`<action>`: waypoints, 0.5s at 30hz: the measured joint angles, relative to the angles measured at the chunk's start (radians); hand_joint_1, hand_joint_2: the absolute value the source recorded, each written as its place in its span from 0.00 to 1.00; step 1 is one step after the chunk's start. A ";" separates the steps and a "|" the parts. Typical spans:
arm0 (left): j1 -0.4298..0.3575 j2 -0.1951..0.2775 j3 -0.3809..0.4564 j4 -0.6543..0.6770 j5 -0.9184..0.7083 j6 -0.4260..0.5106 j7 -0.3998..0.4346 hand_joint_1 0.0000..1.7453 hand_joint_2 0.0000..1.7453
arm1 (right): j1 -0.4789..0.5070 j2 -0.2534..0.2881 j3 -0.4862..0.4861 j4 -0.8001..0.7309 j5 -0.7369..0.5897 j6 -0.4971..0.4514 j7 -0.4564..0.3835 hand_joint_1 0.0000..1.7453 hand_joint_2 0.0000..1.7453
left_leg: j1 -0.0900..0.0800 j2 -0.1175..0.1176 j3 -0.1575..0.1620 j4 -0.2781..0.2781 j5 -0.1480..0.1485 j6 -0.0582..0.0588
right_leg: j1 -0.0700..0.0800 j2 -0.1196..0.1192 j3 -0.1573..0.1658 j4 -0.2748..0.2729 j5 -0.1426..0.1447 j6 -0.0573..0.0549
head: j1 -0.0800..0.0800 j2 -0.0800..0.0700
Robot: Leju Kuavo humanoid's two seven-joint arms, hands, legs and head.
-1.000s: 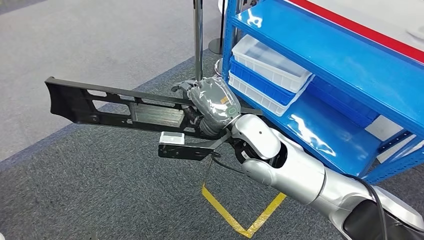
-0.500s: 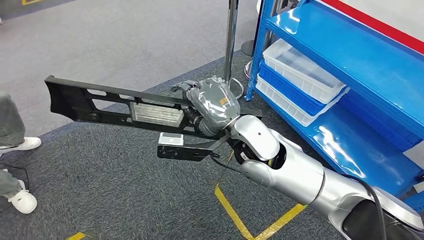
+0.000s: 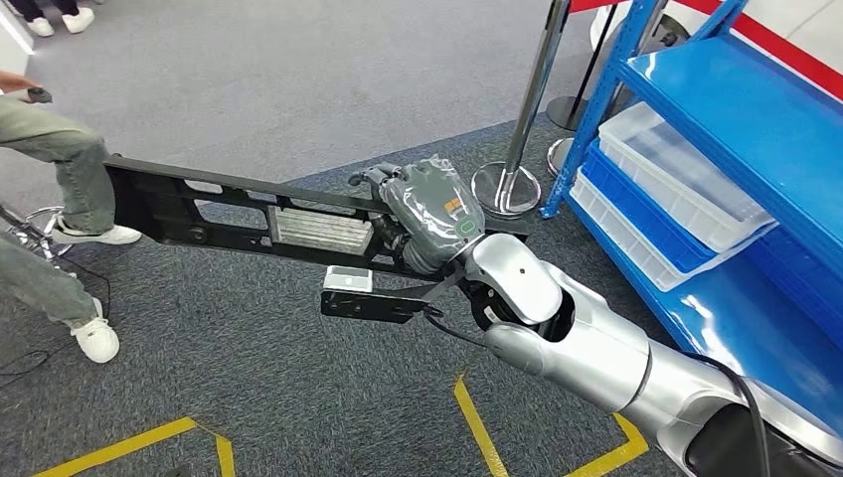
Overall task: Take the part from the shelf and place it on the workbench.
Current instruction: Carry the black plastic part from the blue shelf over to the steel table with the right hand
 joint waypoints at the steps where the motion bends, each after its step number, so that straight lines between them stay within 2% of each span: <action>1: 0.000 0.000 0.000 0.000 0.000 0.000 0.000 0.00 1.00 | 0.000 -0.001 0.000 0.000 0.000 0.000 0.000 1.00 1.00 | 0.002 -0.014 -0.001 0.004 -0.002 -0.004 | -0.004 0.024 0.028 -0.064 0.033 -0.001 | 0.000 0.000; 2: -0.001 0.000 0.000 0.000 0.000 0.000 -0.001 0.00 1.00 | 0.000 -0.001 -0.001 -0.001 0.000 0.000 0.000 1.00 1.00 | 0.002 -0.027 -0.005 0.011 -0.004 -0.009 | -0.008 0.049 0.054 -0.122 0.054 -0.001 | 0.000 0.000; 4: -0.003 0.000 0.000 0.000 0.001 0.000 -0.002 0.00 1.00 | 0.000 -0.002 -0.003 -0.002 0.000 0.001 0.000 1.00 1.00 | 0.006 -0.052 -0.017 0.017 -0.003 -0.023 | -0.009 0.080 0.077 -0.172 0.058 -0.003 | 0.000 0.000; 6: 0.001 0.001 0.000 0.000 0.001 0.000 -0.003 0.00 1.00 | 0.000 -0.002 -0.003 -0.003 0.000 0.001 0.000 1.00 1.00 | 0.011 -0.068 -0.026 0.013 0.003 -0.037 | -0.007 0.062 0.080 -0.179 0.058 -0.011 | 0.002 0.000; 7: 0.005 0.001 0.000 0.000 0.001 0.000 -0.003 0.00 1.00 | 0.000 -0.002 -0.003 -0.003 0.000 0.002 0.000 1.00 1.00 | 0.009 -0.053 -0.030 0.018 0.000 -0.043 | -0.008 0.050 0.083 -0.183 0.061 -0.016 | 0.001 0.000; 8: 0.006 0.001 0.000 0.000 0.001 0.000 -0.003 0.00 1.00 | -0.001 -0.002 -0.003 -0.004 0.000 0.002 0.000 1.00 1.00 | 0.007 -0.026 -0.041 0.039 -0.012 -0.047 | -0.009 0.037 0.085 -0.187 0.064 -0.022 | -0.003 0.000; 10: 0.003 0.000 0.000 0.000 -0.002 0.000 -0.006 0.00 1.00 | -0.002 -0.002 -0.004 -0.006 0.001 0.003 0.000 1.00 1.00 | 0.002 0.040 -0.089 0.141 -0.064 -0.053 | -0.006 0.008 0.087 -0.192 0.065 -0.031 | -0.009 0.000; 12: -0.001 0.000 -0.001 0.000 -0.010 0.000 -0.011 0.00 1.00 | 0.000 -0.002 -0.004 -0.006 0.002 0.003 0.000 1.00 1.00 | 0.003 0.063 -0.145 0.261 -0.110 -0.055 | 0.000 -0.022 0.087 -0.192 0.063 -0.036 | -0.010 0.000; 13: -0.001 0.000 -0.001 0.000 -0.014 0.000 -0.015 0.00 1.00 | 0.000 -0.002 -0.004 -0.006 0.003 0.003 0.000 1.00 1.00 | 0.003 0.066 -0.155 0.283 -0.111 -0.054 | 0.002 -0.036 0.087 -0.191 0.062 -0.038 | -0.010 0.000; 14: 0.000 0.000 -0.002 0.000 -0.017 0.000 -0.018 0.00 1.00 | 0.001 -0.002 -0.004 -0.006 0.004 0.003 0.000 1.00 1.00 | 0.002 0.069 -0.146 0.268 -0.096 -0.052 | 0.003 -0.049 0.088 -0.191 0.060 -0.038 | -0.010 0.000; 15: 0.001 0.000 -0.003 0.000 -0.019 0.000 -0.020 0.00 1.00 | 0.001 -0.002 -0.004 -0.007 0.005 0.003 0.000 1.00 1.00 | 0.000 0.075 -0.117 0.217 -0.066 -0.047 | 0.005 -0.062 0.090 -0.191 0.058 -0.039 | -0.010 0.000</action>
